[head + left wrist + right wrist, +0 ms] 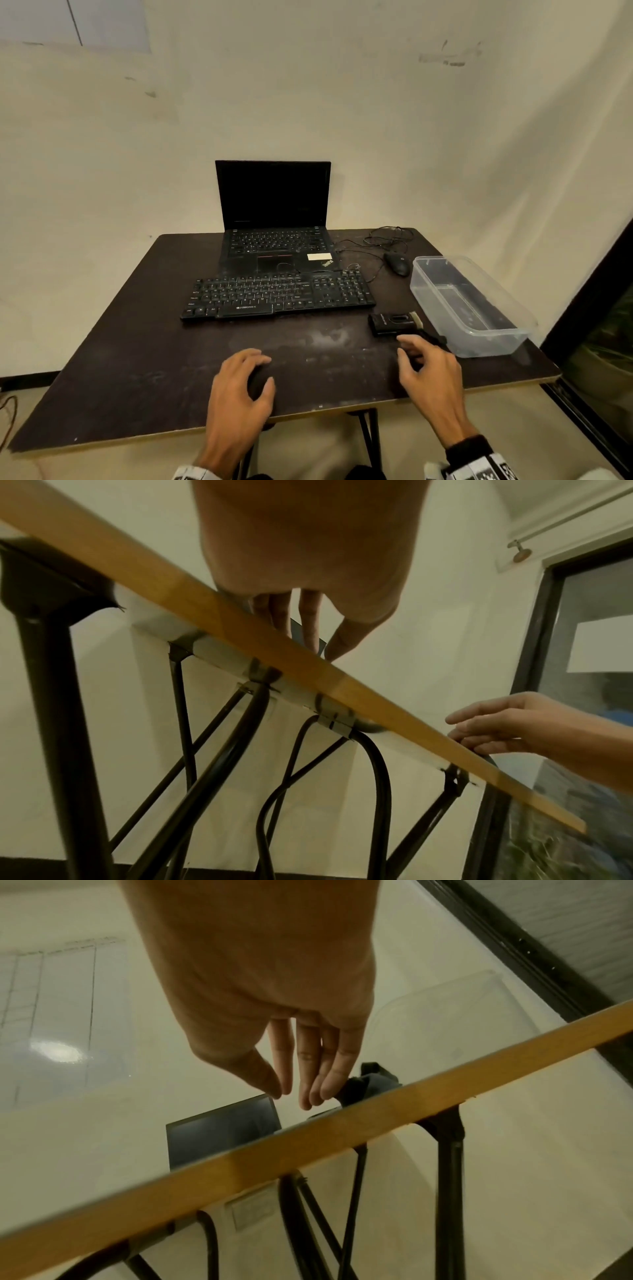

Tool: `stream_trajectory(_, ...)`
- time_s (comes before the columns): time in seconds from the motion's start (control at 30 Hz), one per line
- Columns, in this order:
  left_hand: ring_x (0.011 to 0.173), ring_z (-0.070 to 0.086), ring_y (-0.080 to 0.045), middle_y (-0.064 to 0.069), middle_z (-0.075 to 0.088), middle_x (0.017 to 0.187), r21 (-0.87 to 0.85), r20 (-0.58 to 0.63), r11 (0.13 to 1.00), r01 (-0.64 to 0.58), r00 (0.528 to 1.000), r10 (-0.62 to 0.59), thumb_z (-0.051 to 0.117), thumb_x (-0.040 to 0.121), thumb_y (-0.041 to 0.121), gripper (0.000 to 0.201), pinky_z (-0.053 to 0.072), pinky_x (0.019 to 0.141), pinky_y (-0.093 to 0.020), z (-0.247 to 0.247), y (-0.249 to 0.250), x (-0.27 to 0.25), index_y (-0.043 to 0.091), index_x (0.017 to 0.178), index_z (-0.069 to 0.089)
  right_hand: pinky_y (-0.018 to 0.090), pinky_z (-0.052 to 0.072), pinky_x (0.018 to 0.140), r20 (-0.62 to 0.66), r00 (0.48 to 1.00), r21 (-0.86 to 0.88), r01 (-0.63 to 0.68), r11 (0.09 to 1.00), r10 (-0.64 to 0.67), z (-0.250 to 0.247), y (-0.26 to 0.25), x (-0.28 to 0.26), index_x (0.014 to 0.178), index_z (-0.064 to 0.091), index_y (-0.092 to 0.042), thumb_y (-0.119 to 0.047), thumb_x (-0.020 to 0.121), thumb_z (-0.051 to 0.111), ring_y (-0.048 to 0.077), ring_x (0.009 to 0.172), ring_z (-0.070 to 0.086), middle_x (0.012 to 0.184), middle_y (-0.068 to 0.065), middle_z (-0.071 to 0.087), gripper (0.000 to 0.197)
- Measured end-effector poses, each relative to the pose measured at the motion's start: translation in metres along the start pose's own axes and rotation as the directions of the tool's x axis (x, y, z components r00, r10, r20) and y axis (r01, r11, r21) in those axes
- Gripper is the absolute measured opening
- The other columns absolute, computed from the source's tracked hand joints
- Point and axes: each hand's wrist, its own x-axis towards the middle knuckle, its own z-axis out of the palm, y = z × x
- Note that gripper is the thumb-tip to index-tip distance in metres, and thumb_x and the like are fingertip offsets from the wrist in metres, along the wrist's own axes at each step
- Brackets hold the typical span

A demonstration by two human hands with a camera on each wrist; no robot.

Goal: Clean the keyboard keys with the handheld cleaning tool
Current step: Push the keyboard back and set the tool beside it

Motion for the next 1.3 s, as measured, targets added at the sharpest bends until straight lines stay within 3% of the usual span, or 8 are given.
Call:
stream_trajectory(0.13, 0.109, 0.053, 0.007, 0.028, 0.062, 0.109, 0.009, 0.005, 0.997, -0.078, 0.997, 0.078, 0.068, 0.078, 0.031, 0.025, 0.043, 0.090, -0.027, 0.010, 0.014, -0.010, 0.038, 0.102, 0.068, 0.040, 0.062, 0.079, -0.051, 0.997, -0.067, -0.056, 0.996, 0.052, -0.006, 0.012, -0.010, 0.115, 0.079, -0.022, -0.013, 0.088, 0.081, 0.018, 0.087, 0.074, 0.094, -0.003, 0.079, 0.028)
stream_trajectory(0.27, 0.101, 0.054, 0.004, 0.027, 0.062, 0.105, 0.049, 0.062, 0.983, -0.175, 0.983, 0.172, 0.075, 0.082, 0.026, 0.026, 0.038, 0.088, -0.018, 0.031, 0.032, -0.006, 0.038, 0.103, 0.067, 0.042, 0.062, 0.080, -0.088, 0.993, -0.084, -0.088, 0.993, 0.081, -0.013, 0.021, -0.009, 0.114, 0.080, -0.019, -0.012, 0.087, 0.080, 0.023, 0.088, 0.075, 0.095, 0.000, 0.081, 0.027)
stream_trajectory(0.5, 0.098, 0.051, -0.001, 0.022, 0.058, 0.104, 0.080, 0.070, 0.968, -0.239, 0.970, 0.234, 0.073, 0.086, 0.028, 0.017, 0.039, 0.087, -0.022, 0.068, 0.044, -0.007, 0.033, 0.102, 0.067, 0.039, 0.063, 0.076, -0.103, 0.994, -0.072, -0.037, 0.997, 0.029, -0.016, 0.034, -0.025, 0.110, 0.080, -0.017, -0.007, 0.083, 0.082, 0.021, 0.089, 0.074, 0.097, 0.001, 0.080, 0.029)
stream_trajectory(0.7, 0.100, 0.055, -0.002, 0.020, 0.063, 0.107, 0.056, 0.109, 0.942, -0.331, 0.940, 0.324, 0.061, 0.090, 0.041, 0.020, 0.038, 0.091, -0.020, 0.079, 0.078, 0.011, 0.031, 0.105, 0.069, 0.030, 0.054, 0.070, -0.232, 0.973, -0.044, -0.016, 0.999, 0.005, -0.037, 0.026, -0.015, 0.117, 0.076, -0.020, -0.011, 0.087, 0.082, 0.018, 0.078, 0.070, 0.090, -0.002, 0.074, 0.031)
stream_trajectory(0.83, 0.118, 0.055, -0.011, 0.013, 0.061, 0.127, 0.069, 0.293, 0.917, -0.393, 0.886, 0.358, 0.068, 0.092, 0.040, 0.039, 0.046, 0.101, -0.033, 0.104, 0.122, 0.046, 0.029, 0.129, 0.065, 0.040, 0.057, 0.089, -0.005, 1.000, -0.224, -0.030, 0.974, 0.030, -0.042, 0.006, 0.001, 0.148, 0.055, -0.027, -0.034, 0.096, 0.072, 0.028, 0.111, 0.068, 0.128, 0.006, 0.062, 0.056)
stream_trajectory(0.93, 0.142, 0.043, -0.018, 0.006, 0.047, 0.153, 0.108, 0.452, 0.906, -0.410, 0.832, 0.322, 0.067, 0.094, 0.034, 0.060, 0.040, 0.116, -0.040, 0.128, 0.153, 0.070, 0.029, 0.152, 0.050, 0.042, 0.053, 0.101, 0.156, 0.985, -0.338, -0.018, 0.941, 0.075, -0.035, -0.006, 0.008, 0.155, 0.047, -0.030, -0.043, 0.099, 0.066, 0.028, 0.126, 0.061, 0.139, 0.007, 0.056, 0.061)
stream_trajectory(1.13, 0.160, 0.016, -0.027, -0.008, 0.022, 0.172, 0.253, 0.696, 0.856, -0.451, 0.699, 0.163, 0.061, 0.093, 0.020, 0.079, 0.018, 0.128, -0.052, 0.168, 0.170, 0.098, 0.037, 0.163, 0.030, 0.037, 0.052, 0.103, 0.245, 0.962, -0.458, 0.008, 0.889, 0.117, -0.032, -0.005, 0.016, 0.135, 0.066, -0.023, -0.022, 0.101, 0.063, 0.026, 0.125, 0.060, 0.136, 0.008, 0.056, 0.035)
stream_trajectory(1.3, 0.156, 0.025, -0.035, -0.011, 0.025, 0.170, 0.366, 0.731, 0.785, -0.500, 0.677, 0.091, 0.059, 0.097, 0.028, 0.080, 0.008, 0.127, -0.062, 0.186, 0.182, 0.111, 0.043, 0.166, 0.021, 0.034, 0.053, 0.097, 0.255, 0.962, -0.396, 0.008, 0.918, 0.101, -0.040, 0.007, 0.013, 0.139, 0.062, -0.023, -0.018, 0.099, 0.067, 0.027, 0.120, 0.065, 0.133, 0.007, 0.058, 0.041)
